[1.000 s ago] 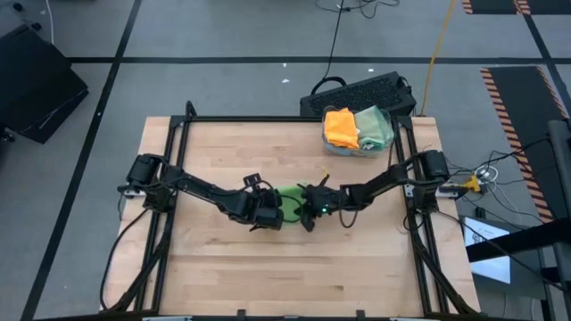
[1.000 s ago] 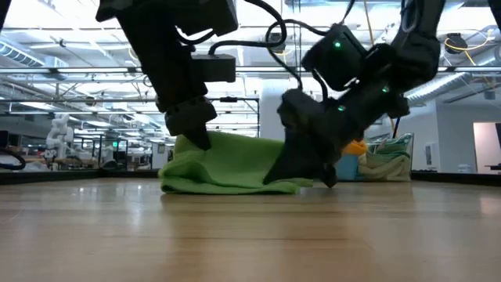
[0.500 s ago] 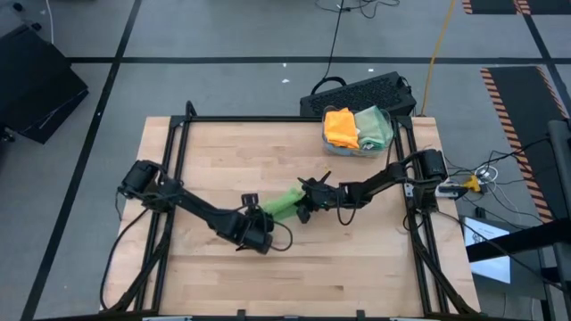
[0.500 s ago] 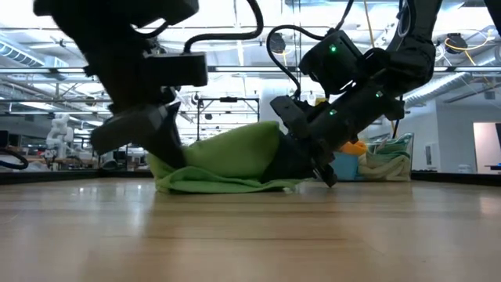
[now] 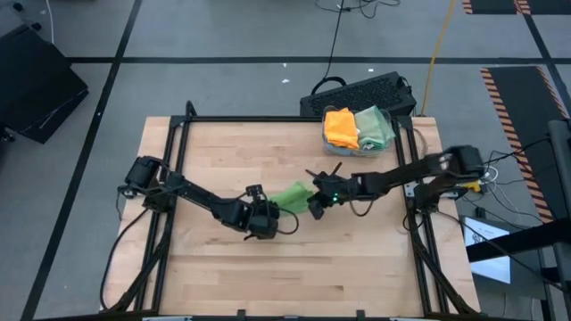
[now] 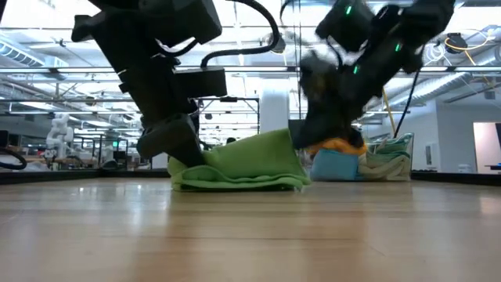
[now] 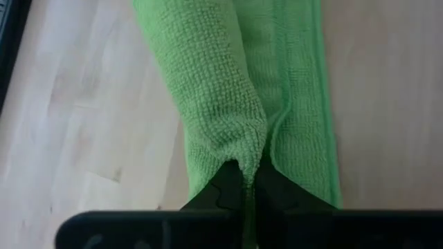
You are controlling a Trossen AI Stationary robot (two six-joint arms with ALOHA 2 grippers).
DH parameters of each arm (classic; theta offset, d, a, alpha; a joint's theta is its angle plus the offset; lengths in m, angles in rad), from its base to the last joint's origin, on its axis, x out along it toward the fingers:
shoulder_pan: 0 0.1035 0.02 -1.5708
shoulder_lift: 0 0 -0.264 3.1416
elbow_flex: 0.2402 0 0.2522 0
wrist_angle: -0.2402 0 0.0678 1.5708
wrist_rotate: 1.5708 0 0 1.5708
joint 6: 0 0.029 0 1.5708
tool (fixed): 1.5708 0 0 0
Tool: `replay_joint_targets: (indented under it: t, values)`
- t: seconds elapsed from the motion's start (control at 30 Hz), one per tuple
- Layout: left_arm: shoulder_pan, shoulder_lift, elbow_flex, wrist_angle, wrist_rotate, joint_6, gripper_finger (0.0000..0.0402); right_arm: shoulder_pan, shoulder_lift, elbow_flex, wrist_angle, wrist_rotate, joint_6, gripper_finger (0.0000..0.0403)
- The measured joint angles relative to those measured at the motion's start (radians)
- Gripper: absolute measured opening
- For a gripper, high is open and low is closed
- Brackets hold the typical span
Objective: Fold microfiber towels
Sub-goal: Fold the green microfiber towel
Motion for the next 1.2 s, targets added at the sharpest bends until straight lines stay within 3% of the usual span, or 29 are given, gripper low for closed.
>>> replay_joint_targets:
  t: [0.13,0.27,0.47,0.67,0.93,1.03,1.2]
  values:
    - [0.012,0.000,0.000,0.018,0.003,0.036,0.0018,-0.002,-0.120,0.001,-0.031,0.028,0.057,0.0000]
    - [0.012,0.000,0.000,0.056,0.026,0.073,0.0009,-0.034,-0.140,0.001,0.032,0.117,0.122,0.0000]
    - [0.011,0.000,0.000,0.077,0.044,0.094,0.0026,-0.096,-0.030,0.002,0.181,0.048,0.145,0.0000]
    - [0.011,0.000,-0.029,0.089,0.057,0.099,0.0034,-0.071,0.086,0.002,0.220,-0.021,0.145,0.0000]
    - [0.011,-0.003,-0.048,0.129,0.107,0.073,0.0038,-0.023,0.175,0.003,0.242,-0.004,0.147,0.0000]
    - [0.012,-0.028,-0.050,0.147,0.178,0.070,0.0058,-0.021,0.209,0.003,0.241,0.002,0.154,0.0000]
    - [0.012,-0.106,-0.050,0.114,0.226,0.010,0.0128,-0.021,0.225,0.003,0.247,0.002,0.170,0.0000]
